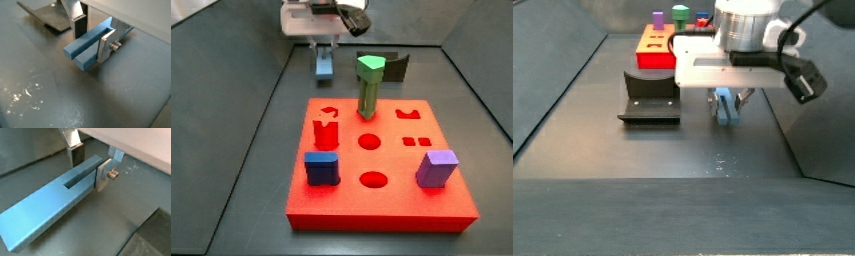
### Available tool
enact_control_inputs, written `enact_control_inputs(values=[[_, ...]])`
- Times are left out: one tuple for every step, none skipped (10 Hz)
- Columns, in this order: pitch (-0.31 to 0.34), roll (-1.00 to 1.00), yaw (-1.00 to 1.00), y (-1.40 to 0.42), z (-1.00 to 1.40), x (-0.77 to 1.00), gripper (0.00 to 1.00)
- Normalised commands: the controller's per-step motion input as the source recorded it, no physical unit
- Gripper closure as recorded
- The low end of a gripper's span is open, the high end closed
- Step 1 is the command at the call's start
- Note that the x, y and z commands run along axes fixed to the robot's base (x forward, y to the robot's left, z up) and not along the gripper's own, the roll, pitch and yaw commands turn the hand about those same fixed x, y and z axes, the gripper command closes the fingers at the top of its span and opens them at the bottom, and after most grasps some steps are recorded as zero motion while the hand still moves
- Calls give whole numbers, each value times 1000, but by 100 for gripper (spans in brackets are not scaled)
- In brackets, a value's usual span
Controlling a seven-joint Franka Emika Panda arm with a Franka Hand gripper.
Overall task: Pick up the double-square object. Move up. Rotate the double-square object. Place the double-square object on the fixture. Regrasp the double-square object. Move to above the board. Insert the double-square object.
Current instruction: Rotate the double-square object.
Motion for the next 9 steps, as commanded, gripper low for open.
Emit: enact_control_inputs(values=[[-10, 165, -2, 8, -371, 35, 100], [-10, 173, -3, 6, -303, 31, 100], [-17, 185, 0, 0, -172, 31, 100], [0, 0, 0, 0, 0, 0, 0], [0, 0, 0, 0, 1000, 0, 0], [11, -5, 0, -2, 1000, -6, 0], [28, -19, 2, -6, 1000, -13, 0], [54, -43, 4, -5, 1000, -9, 0], [65, -57, 6, -6, 1000, -7, 0]])
